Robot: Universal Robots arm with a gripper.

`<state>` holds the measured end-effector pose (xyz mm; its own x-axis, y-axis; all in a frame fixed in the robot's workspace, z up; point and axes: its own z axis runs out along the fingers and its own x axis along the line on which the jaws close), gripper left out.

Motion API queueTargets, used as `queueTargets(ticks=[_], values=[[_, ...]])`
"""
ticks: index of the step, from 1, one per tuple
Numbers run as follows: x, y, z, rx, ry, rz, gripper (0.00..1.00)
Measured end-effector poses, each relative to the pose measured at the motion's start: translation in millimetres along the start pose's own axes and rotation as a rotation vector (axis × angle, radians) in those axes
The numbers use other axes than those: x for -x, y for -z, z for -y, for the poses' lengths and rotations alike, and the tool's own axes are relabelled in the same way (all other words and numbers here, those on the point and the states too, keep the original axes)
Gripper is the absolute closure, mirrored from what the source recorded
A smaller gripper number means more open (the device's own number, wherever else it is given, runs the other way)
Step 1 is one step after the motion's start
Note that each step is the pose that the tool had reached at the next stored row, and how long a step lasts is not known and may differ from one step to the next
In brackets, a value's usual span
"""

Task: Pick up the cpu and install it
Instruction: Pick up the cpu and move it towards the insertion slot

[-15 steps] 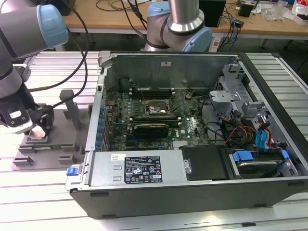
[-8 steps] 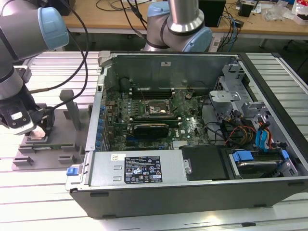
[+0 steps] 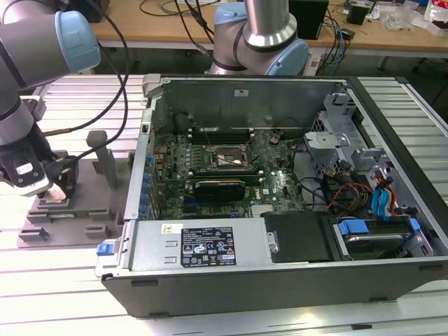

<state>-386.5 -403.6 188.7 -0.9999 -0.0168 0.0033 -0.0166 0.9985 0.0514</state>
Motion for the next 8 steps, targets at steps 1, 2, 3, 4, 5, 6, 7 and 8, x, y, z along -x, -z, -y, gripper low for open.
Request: queueTargets(ticks=[1,2,3,4,5,6,7,8], values=[[0.0,-0.1,0.0,0.0,0.0,0.0,0.45],[-0.1,-0.2,0.0,0.0,0.0,0.0,0.45],[-0.1,0.2,-0.1,0.0,0.0,0.0001,0.45],[0.1,0.9,-0.2,0.0006,0.0,0.001,0.45],[0.1,2.0,-0.2,0.0007,0.0,0.001,0.45],[-0.1,5.5,-0.4,0.0001,0.0,0.0002,0.45],[-0.1,7.1,-0.4,0.0002,0.0,0.0002,0.45],[-0.1,8.9,-0.5,0.0001,0.0,0.0002,0.45]])
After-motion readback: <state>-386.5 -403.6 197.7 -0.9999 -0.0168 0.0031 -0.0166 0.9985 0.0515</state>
